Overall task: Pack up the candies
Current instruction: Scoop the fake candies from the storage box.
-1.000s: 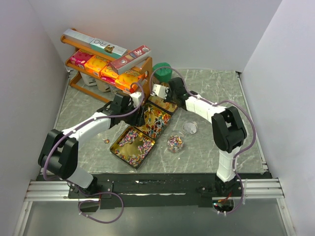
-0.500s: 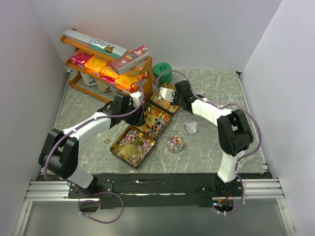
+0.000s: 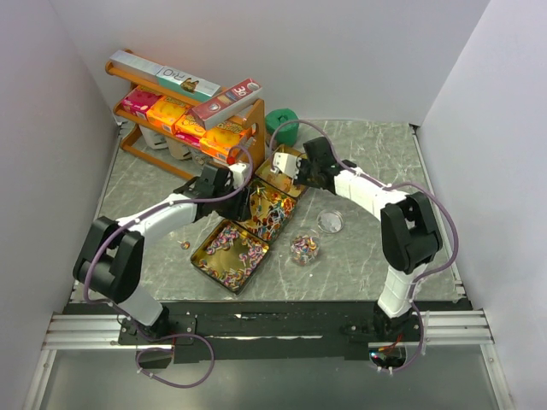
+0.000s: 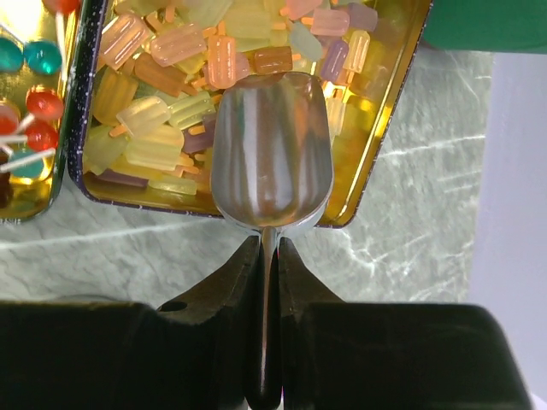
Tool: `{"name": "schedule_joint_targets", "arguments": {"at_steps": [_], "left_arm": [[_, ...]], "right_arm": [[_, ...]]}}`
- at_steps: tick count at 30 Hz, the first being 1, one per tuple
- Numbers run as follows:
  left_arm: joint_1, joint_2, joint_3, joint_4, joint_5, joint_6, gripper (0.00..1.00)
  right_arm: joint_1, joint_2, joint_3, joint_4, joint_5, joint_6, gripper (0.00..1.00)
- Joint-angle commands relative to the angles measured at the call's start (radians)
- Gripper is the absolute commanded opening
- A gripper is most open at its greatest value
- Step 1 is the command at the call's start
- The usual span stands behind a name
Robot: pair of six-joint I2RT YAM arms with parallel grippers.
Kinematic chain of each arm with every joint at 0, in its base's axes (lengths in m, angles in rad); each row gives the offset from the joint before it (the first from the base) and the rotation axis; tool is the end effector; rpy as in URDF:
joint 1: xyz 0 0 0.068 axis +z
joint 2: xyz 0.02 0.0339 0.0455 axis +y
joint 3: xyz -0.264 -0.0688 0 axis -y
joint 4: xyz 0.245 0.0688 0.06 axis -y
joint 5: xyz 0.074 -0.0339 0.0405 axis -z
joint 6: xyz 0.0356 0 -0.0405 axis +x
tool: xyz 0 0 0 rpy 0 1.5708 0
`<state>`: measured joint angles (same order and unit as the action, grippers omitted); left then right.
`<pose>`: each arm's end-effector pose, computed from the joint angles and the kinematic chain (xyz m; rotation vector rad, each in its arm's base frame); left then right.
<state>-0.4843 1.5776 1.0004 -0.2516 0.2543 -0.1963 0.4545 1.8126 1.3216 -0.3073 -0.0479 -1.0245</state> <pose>0.2907 -0.1630 0.2141 0.4730 2.4115 -0.6145 0.3623 0.1789 0.2287 -1.6201 1.7417 -0.2173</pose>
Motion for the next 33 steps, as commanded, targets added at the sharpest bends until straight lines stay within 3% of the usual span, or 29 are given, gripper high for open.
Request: {"name": "schedule_joint_targets", "arguments": {"at_steps": [1,13,23,28,33], "left_arm": [[-0.004,0.012,0.012,0.015,-0.029,-0.008,0.51],[-0.005,0.134,0.059,-0.032,-0.033,-0.015,0.35],[-0.005,0.17,0.076,-0.044,-0.023,-0.006,0.32],[-0.008,0.173,0.075,-0.046,-0.027,-0.009,0.3],[-0.008,0.17,0.072,-0.046,-0.029,-0.006,0.3]], "right_arm": [[0.01,0.051,0.03,-0.067,-0.165,0.089,0.0],[0.013,0.066,-0.01,-0.026,-0.282,0.202,0.0],[0.026,0.142,0.071,-0.075,-0.262,0.253,0.0],[0.018,0.123,-0.002,-0.037,-0.04,0.126,0.0],[-0.016,0.067,-0.087,0.077,-0.05,0.037,0.0]]}}
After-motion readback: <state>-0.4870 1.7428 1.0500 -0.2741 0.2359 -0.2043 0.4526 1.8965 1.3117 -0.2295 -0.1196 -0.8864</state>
